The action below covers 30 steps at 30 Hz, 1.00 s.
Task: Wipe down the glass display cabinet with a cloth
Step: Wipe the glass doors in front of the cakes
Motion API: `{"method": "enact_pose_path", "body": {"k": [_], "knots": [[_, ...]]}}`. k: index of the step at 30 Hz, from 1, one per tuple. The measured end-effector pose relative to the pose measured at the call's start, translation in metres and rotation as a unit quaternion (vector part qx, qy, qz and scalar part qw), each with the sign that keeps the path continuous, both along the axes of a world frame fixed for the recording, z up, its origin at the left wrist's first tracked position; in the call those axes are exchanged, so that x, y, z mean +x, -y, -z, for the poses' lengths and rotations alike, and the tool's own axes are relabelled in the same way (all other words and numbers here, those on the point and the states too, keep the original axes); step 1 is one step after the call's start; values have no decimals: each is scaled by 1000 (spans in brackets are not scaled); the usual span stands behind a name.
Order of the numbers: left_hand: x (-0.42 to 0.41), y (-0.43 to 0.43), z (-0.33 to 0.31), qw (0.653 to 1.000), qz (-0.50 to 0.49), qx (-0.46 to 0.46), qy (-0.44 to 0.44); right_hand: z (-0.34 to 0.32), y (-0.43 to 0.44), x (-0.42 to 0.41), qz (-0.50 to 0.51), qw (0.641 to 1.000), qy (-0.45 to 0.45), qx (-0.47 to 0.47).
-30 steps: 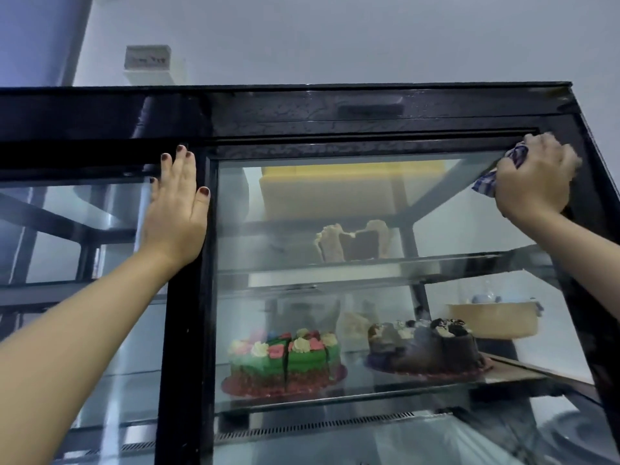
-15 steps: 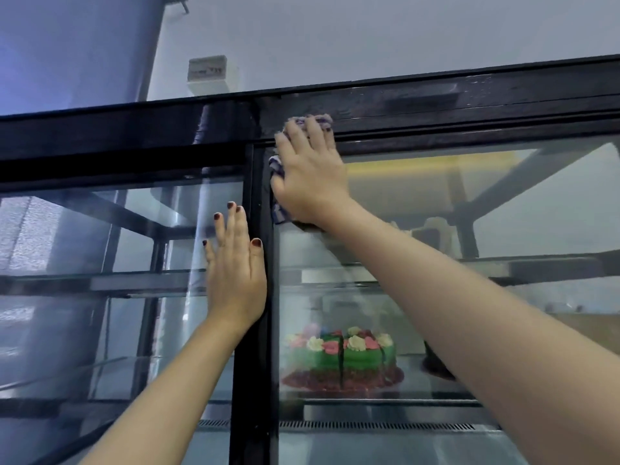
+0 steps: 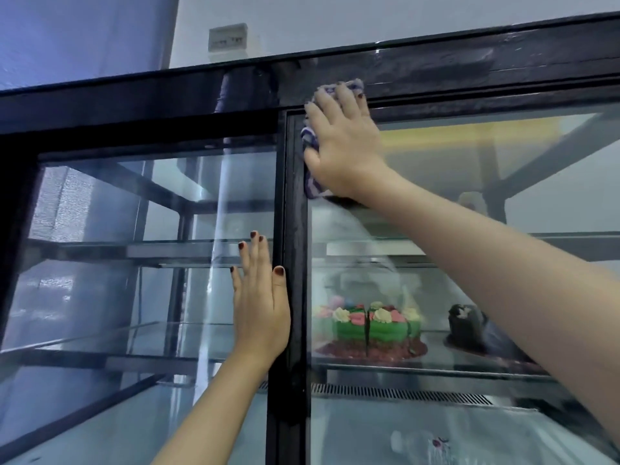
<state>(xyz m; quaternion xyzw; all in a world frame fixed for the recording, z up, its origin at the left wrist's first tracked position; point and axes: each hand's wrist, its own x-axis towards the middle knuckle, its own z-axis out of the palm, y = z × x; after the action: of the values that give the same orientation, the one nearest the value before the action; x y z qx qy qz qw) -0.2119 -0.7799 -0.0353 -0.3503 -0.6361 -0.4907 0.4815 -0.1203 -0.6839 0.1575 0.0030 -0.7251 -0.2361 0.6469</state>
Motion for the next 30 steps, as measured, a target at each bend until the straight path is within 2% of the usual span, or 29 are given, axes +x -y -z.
{"method": "enact_pose_path", "body": {"k": [2,5,8,12,14,19,21,24,28,30], "knots": [[-1,3,5,1000,-2,-3,8,38,11,-8,11,997,36,70],[-9,14,19,998,-55,-27,13,69,14,-13,13,995,48,89],[-21,26,35,982,-171,-83,8,46,14,-14,19,997,45,62],[-22,29,34,976,-188,-110,12,-9,25,-16,4,999,28,-17],[-21,30,33,974,-192,-118,17,-5,28,-19,-9,999,23,-43],[-22,33,33,969,-203,-138,23,102,21,-13,-4,999,29,26],[-23,32,32,970,-203,-135,22,119,17,-10,0,998,35,52],[-24,32,32,971,-194,-137,24,90,14,-9,16,998,48,49],[-23,33,33,972,-191,-138,26,14,11,-6,8,997,6,-73],[-24,33,32,972,-192,-136,19,7,9,-3,-1,995,-4,-96]]}}
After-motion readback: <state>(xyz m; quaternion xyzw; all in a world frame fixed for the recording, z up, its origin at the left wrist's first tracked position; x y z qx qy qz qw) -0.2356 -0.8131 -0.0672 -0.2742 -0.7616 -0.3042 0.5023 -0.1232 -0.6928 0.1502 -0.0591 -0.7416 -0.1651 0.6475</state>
